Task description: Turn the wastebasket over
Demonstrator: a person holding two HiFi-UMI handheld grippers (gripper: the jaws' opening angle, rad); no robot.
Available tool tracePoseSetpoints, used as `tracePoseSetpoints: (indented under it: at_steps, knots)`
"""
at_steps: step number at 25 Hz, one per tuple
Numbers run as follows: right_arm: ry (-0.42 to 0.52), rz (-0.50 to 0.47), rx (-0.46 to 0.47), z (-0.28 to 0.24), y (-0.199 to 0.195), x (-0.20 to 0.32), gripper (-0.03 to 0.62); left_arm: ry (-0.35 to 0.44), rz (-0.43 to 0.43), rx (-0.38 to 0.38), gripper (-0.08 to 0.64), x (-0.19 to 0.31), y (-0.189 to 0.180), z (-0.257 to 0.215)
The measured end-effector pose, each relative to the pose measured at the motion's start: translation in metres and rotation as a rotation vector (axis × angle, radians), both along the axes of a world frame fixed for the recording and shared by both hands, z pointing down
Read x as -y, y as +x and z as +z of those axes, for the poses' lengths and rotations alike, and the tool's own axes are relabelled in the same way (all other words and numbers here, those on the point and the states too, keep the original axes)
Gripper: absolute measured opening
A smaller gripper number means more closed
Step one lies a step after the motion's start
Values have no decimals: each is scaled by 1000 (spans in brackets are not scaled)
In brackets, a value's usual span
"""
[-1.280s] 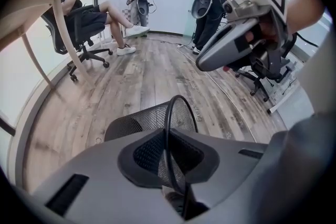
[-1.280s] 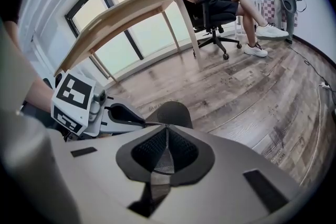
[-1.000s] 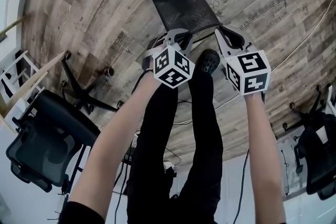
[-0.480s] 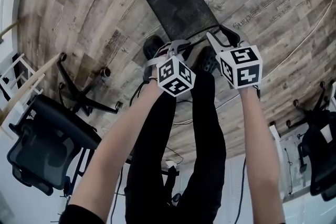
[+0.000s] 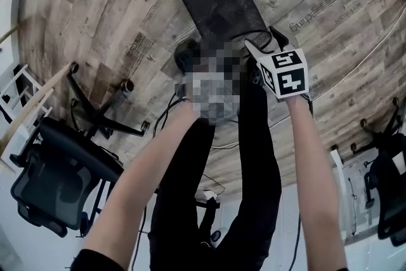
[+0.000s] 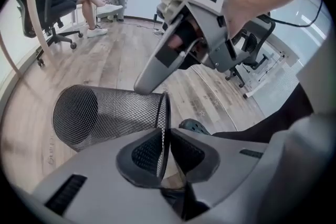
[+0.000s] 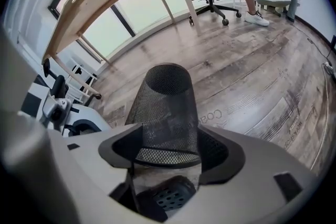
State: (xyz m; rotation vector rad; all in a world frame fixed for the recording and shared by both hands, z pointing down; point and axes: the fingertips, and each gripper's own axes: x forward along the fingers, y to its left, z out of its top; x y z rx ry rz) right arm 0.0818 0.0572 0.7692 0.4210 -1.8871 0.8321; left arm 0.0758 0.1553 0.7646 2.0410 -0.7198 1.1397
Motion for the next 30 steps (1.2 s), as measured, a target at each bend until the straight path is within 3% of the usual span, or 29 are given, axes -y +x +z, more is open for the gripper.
tracePoseSetpoints:
  at_steps: [7,11,21,27,30]
  knots:
    - [-59,-32,-3,11,-5,-20,342,13,26,-27,57,-1,-1,-2]
    - [-100,-71,-52,17,1,-30,350,9,40,-49,57,-2,0,-2]
    - [-218,7,-51,31,-1,-52,416,5,31,-74,60,-9,-8,-1]
    - [-208,2,-57,31,-4,-54,422,-82,-11,-154,68,-11,-14,-1]
    - [-218,-6,-66,32,-4,-54,422,-90,7,-159,120,-8,-22,-1]
